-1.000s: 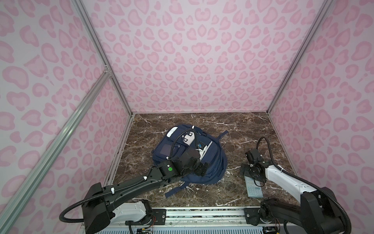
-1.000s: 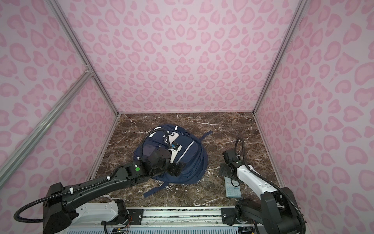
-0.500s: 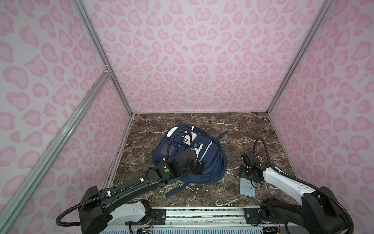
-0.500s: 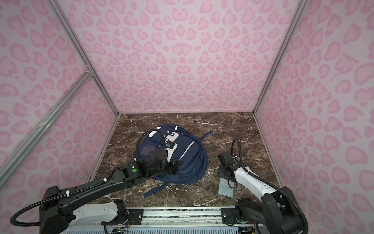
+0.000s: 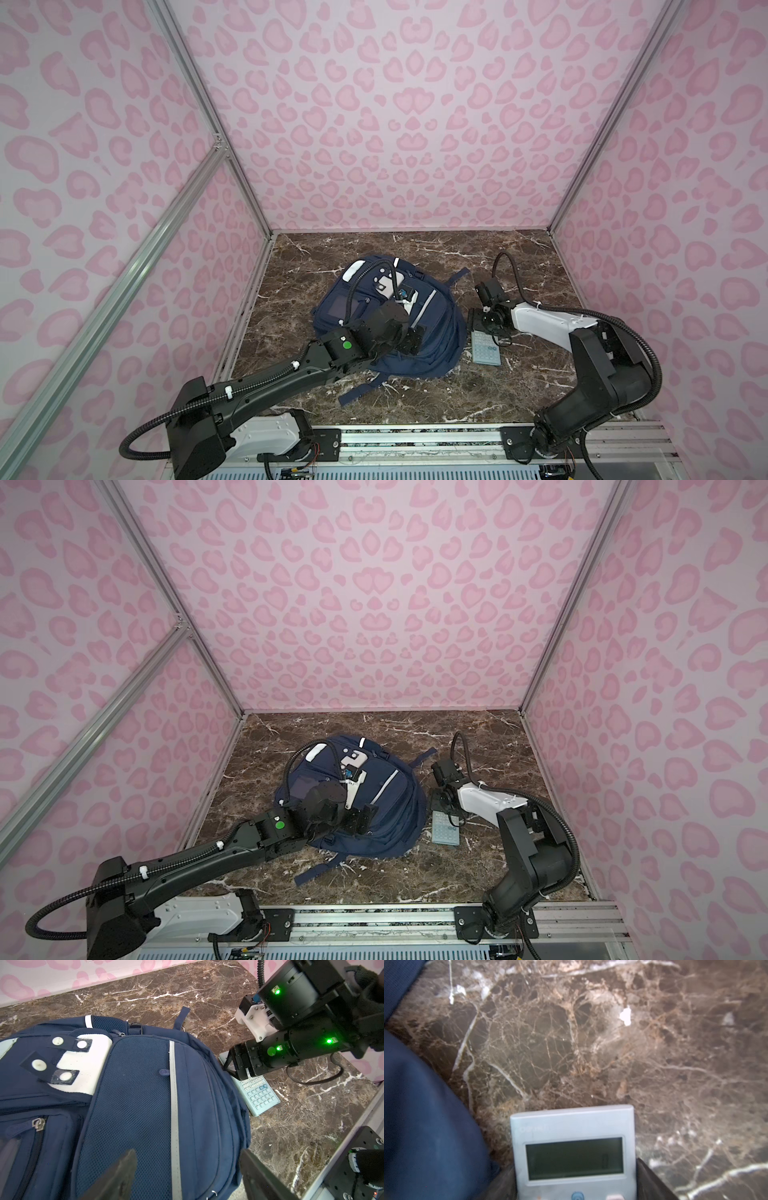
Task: Pack the student bag
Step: 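Grasp the white calculator with the right gripper and lift it toward the bag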
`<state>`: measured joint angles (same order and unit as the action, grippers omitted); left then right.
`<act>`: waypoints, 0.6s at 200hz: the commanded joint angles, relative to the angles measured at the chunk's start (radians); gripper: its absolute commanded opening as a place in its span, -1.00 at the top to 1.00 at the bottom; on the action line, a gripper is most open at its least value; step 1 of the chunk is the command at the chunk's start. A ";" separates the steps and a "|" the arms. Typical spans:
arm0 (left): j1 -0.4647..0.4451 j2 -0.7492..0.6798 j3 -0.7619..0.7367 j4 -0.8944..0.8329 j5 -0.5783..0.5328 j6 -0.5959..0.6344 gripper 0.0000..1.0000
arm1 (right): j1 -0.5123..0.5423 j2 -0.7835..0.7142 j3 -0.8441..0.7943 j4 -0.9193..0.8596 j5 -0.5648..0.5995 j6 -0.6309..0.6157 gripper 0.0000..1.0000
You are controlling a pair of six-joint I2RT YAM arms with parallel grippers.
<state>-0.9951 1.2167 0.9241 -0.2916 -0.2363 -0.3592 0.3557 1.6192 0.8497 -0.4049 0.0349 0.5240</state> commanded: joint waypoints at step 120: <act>-0.018 0.331 0.279 -0.234 -0.140 0.187 -0.61 | 0.074 -0.114 -0.141 -0.121 0.053 -0.002 -0.55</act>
<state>-1.0008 1.4693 1.1431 -0.4515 -0.3187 -0.2478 0.4309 1.4899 0.7063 -0.4206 0.0784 0.5308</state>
